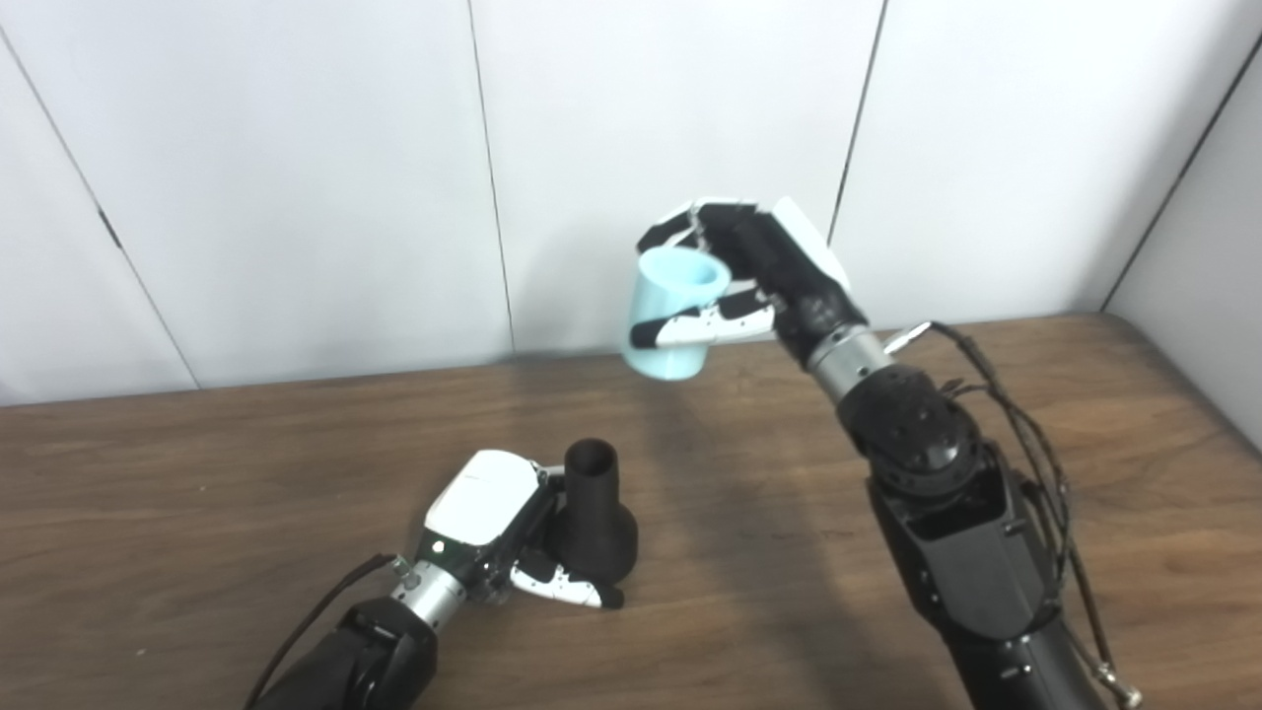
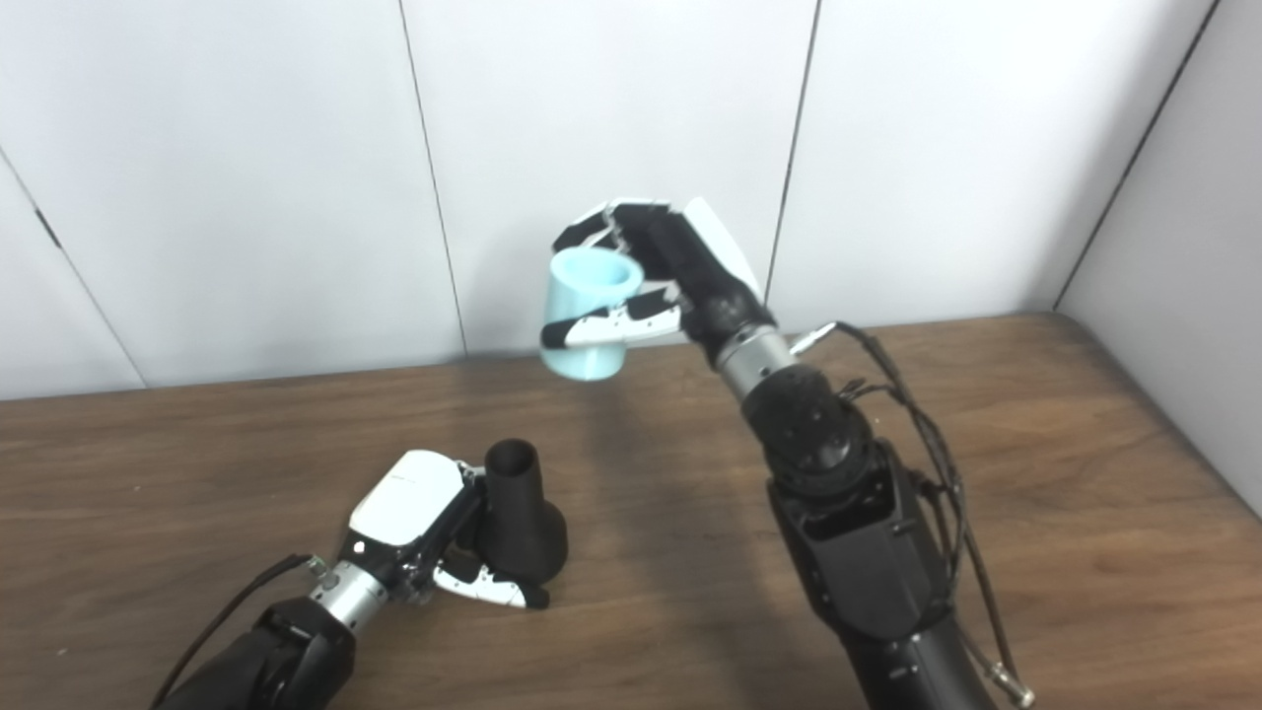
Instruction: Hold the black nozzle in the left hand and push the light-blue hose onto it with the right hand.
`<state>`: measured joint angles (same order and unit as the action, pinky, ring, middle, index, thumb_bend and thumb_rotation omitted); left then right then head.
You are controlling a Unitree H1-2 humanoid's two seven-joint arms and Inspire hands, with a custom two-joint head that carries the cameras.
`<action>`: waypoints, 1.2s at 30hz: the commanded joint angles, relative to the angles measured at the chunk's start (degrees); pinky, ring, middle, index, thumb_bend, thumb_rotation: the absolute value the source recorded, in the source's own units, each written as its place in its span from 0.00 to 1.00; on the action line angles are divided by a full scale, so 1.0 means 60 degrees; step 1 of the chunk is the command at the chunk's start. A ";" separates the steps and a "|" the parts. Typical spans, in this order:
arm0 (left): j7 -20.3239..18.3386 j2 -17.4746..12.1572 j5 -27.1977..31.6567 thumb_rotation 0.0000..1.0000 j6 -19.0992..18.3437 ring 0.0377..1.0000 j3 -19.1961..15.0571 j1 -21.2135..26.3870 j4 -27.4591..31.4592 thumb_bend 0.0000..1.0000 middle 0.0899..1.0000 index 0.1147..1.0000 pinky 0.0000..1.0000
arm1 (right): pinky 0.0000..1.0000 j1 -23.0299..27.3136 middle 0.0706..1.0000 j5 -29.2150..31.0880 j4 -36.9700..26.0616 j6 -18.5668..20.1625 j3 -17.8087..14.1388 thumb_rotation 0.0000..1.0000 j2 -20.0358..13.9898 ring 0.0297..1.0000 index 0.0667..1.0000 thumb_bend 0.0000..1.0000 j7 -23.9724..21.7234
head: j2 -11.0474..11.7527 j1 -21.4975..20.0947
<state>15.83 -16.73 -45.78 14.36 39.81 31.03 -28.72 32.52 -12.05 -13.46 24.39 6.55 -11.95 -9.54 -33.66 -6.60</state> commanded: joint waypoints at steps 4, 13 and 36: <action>-0.1009 0.0206 -0.0448 0.00 -0.0309 0.39 0.0553 -0.1187 -0.0593 0.50 0.39 0.47 0.38 | 0.30 0.0438 0.42 -0.0060 -0.0226 -0.0232 0.0172 0.00 0.0059 0.37 0.51 0.51 -0.0115 | -0.0051 0.0212; -0.0975 0.0370 -0.0397 0.00 -0.0364 0.39 0.0461 -0.1230 -0.0633 0.50 0.39 0.47 0.40 | 0.29 0.0141 0.41 0.0006 -0.0005 -0.0145 0.0422 0.00 0.0297 0.36 0.50 0.51 -0.0308 | -0.0172 0.0448; -0.1197 0.0336 -0.0353 0.00 -0.0601 0.37 0.0352 -0.1241 -0.0310 0.50 0.38 0.47 0.32 | 0.28 -0.0403 0.43 -0.0440 0.0151 -0.0721 0.1116 0.00 0.0194 0.37 0.51 0.51 -0.0517 | -0.0400 0.0628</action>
<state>14.61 -15.69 -45.83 12.01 38.72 30.05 -27.17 28.87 -14.14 -11.96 23.48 12.95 -10.19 -12.66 -36.04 -2.81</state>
